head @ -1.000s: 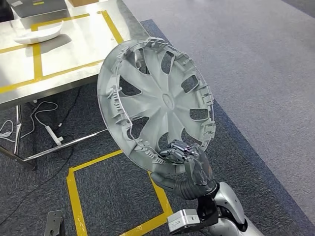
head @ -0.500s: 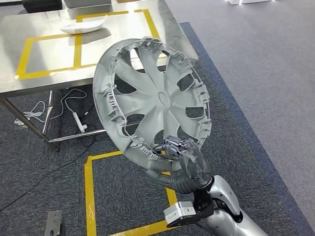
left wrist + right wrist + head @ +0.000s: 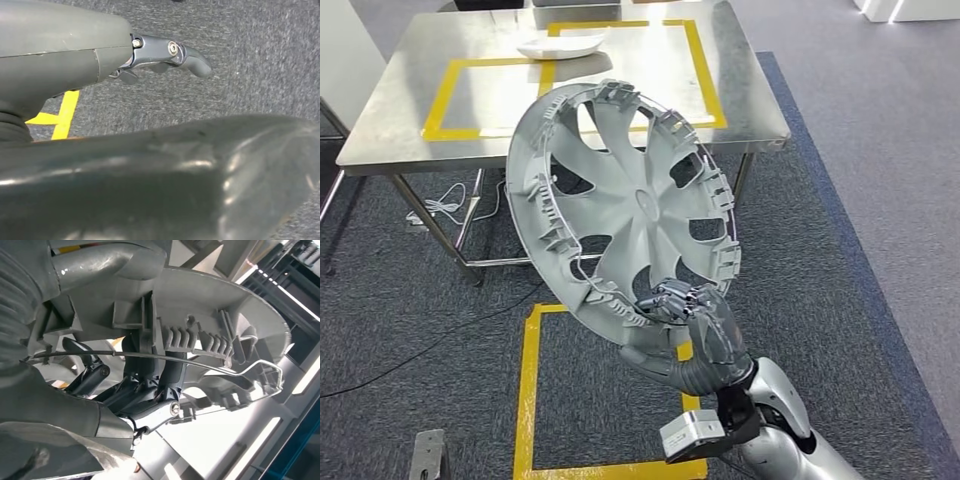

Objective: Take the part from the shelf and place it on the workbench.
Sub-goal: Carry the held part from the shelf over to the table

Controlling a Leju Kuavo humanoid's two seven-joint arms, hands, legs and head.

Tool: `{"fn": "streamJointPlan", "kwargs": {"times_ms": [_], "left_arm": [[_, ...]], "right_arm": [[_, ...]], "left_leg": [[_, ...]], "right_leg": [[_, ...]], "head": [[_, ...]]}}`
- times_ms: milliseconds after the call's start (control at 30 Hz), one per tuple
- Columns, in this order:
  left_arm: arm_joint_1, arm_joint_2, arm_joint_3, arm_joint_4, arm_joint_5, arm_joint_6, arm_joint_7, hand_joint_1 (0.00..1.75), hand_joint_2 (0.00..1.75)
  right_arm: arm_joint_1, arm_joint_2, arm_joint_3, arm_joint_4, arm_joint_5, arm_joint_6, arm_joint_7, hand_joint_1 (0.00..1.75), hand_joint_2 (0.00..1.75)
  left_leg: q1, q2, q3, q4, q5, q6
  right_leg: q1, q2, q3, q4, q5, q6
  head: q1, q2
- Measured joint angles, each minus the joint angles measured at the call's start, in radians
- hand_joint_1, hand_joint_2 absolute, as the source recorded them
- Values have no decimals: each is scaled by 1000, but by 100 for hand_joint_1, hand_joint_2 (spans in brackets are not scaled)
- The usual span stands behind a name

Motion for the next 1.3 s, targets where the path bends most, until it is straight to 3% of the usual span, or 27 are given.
{"fn": "streamJointPlan", "kwargs": {"times_ms": [100, 200, 233, 267, 300, 367, 400, 433, 567, 600, 667, 733, 800, 833, 867, 933, 967, 1000, 1067, 1100, 1167, 1200, 1233, 1300], "left_arm": [[-1, 2, 0, 0, -2, 0, -1, 0, 0], [-2, 1, 1, 0, -8, 0, -1, 0, 0], [-2, 1, 1, 0, -9, 0, -1, 0, 0], [-1, 1, 1, 0, -11, 0, -2, 0, 0], [0, 1, 1, 0, -11, 1, -3, 0, 0], [1, 1, 2, 0, -13, 1, -6, 0, 0], [1, 1, 2, 0, -14, 2, -8, 0, 0], [1, 0, 2, 1, -15, 3, -9, 0, 0], [4, -1, 3, 1, -21, 5, -10, 0, 0], [6, -2, 4, 1, -22, 6, -10, 0, 0], [8, -3, 4, 1, -23, 7, -10, 0, 0], [13, -5, 5, 1, -24, 7, -10, 0, 0], [20, -7, 5, 2, -24, 8, -10, 0, 0], [22, -7, 5, 2, -24, 8, -10, 0, 0], [23, -7, 6, 2, -24, 8, -10, 0, 0], [23, -7, 6, 5, -24, 8, -10, 0, 0], [24, -8, 7, 6, -25, 8, -10, 0, 0], [22, -8, 8, 7, -26, 8, -9, 0, 0], [16, -9, 8, 7, -31, 9, -9, 0, 0], [12, -10, 8, 7, -34, 10, -10, 0, 0], [8, -12, 8, 7, -37, 13, -11, 0, 0], [10, -13, 8, 7, -37, 14, -11, 0, 0], [12, -13, 8, 7, -36, 14, -11, 0, 0], [16, -13, 8, 7, -36, 15, -12, 0, 0]], "right_arm": [[3, 1, -4, -6, -3, -1, -4, 175, 175], [13, 2, -9, -9, -2, -4, -5, 175, 175], [17, 2, -10, -10, -2, -4, -5, 175, 175], [22, 2, -10, -11, -1, -4, -6, 175, 175], [26, 2, -11, -13, -1, -5, -6, 175, 175], [32, 2, -12, -18, 0, -5, -6, 175, 175], [33, 2, -13, -21, 0, -6, -6, 175, 175], [34, 2, -13, -25, 1, -8, -7, 175, 175], [39, 1, -14, -37, 2, -14, -9, 175, 175], [41, 1, -14, -38, 2, -15, -9, 175, 175], [50, 1, -14, -39, 2, -16, -8, 175, 175], [62, -1, -14, -39, 3, -16, -8, 175, 175], [70, -3, -14, -39, 3, -16, -8, 175, 175], [73, -4, -14, -39, 3, -16, -8, 175, 175], [76, -5, -15, -39, 3, -16, -8, 175, 175], [84, -8, -14, -38, 4, -17, -8, 175, 175], [87, -9, -14, -40, 4, -18, -8, 175, 175], [89, -10, -15, -43, 4, -19, -9, 175, 175], [91, -10, -20, -53, 4, -21, -8, 175, 175], [96, -11, -24, -57, 5, -23, -8, 175, 175], [112, -12, -29, -64, 7, -28, -7, 175, 175], [119, -12, -32, -66, 9, -30, -8, 175, 175], [124, -12, -32, -69, 10, -32, -9, 175, 175], [129, -12, -33, -73, 16, -33, -9, 175, 175]], "left_leg": [[2, 25, -9, 30, -20, -17], [8, 63, -94, 198, -75, -34], [11, 66, -126, 249, -83, -38], [13, 68, -145, 270, -73, -40], [15, 68, -145, 253, -44, -40], [14, 72, -109, 145, 38, -36], [10, 75, -87, 93, 60, -32], [7, 78, -67, 54, 60, -25], [3, 77, -25, 4, 15, 8], [4, 75, -12, -3, 10, 16], [5, 70, 13, -14, -4, 26], [2, 66, 40, -18, -28, 31], [-1, 61, 79, -19, -58, 32], [-2, 58, 100, -19, -74, 32], [-4, 56, 119, -20, -91, 31], [-7, 52, 151, -20, -123, 26], [-7, 51, 162, -24, -134, 21], [-6, 50, 174, -27, -139, 16], [-5, 52, 180, -17, -133, 5], [-5, 56, 166, 18, -120, -2], [0, 65, 93, 135, -107, -20], [5, 67, 48, 190, -123, -29], [10, 68, 8, 228, -158, -35], [16, 69, -47, 236, -222, -41]], "right_leg": [[-6, -5, 17, -6, -6, -16], [-8, -14, 46, -8, -25, -25], [-8, -16, 57, -8, -34, -25], [-9, -17, 69, -8, -44, -23], [-9, -18, 83, -8, -54, -20], [-12, -20, 111, -10, -77, -12], [-11, -21, 120, -12, -88, -7], [-10, -22, 126, -17, -96, -1], [-9, -25, 151, -23, -93, 22], [-9, -23, 136, 4, -89, 24], [-7, -18, 62, 114, -98, 20], [-2, -14, -31, 220, -153, 16], [3, -14, -87, 231, -197, 14], [4, -13, -98, 198, -183, 13], [5, -14, -102, 147, -132, 10], [9, -13, -104, 58, 0, 1], [12, -13, -101, 34, 46, -5], [16, -12, -95, 25, 59, -11], [16, -11, -66, 10, 45, -23], [13, -13, -47, 0, 36, -28], [6, -17, -2, -16, 14, -34], [3, -17, 21, -21, 1, -36], [1, -16, 45, -26, -14, -36], [-6, -11, 96, -34, -45, -29]], "head": [[-4, 0], [-11, 0], [-10, 0], [-10, 0], [-11, 0], [-10, 0], [-11, 0], [-13, 0], [-11, 0], [-9, 0], [-6, 0], [-5, 0], [-4, 0], [-4, 0], [-4, 0], [-8, 0], [-10, 0], [-12, 0], [-11, 0], [-13, 0], [-16, 0], [-17, 0], [-17, 0], [-17, 0]]}}
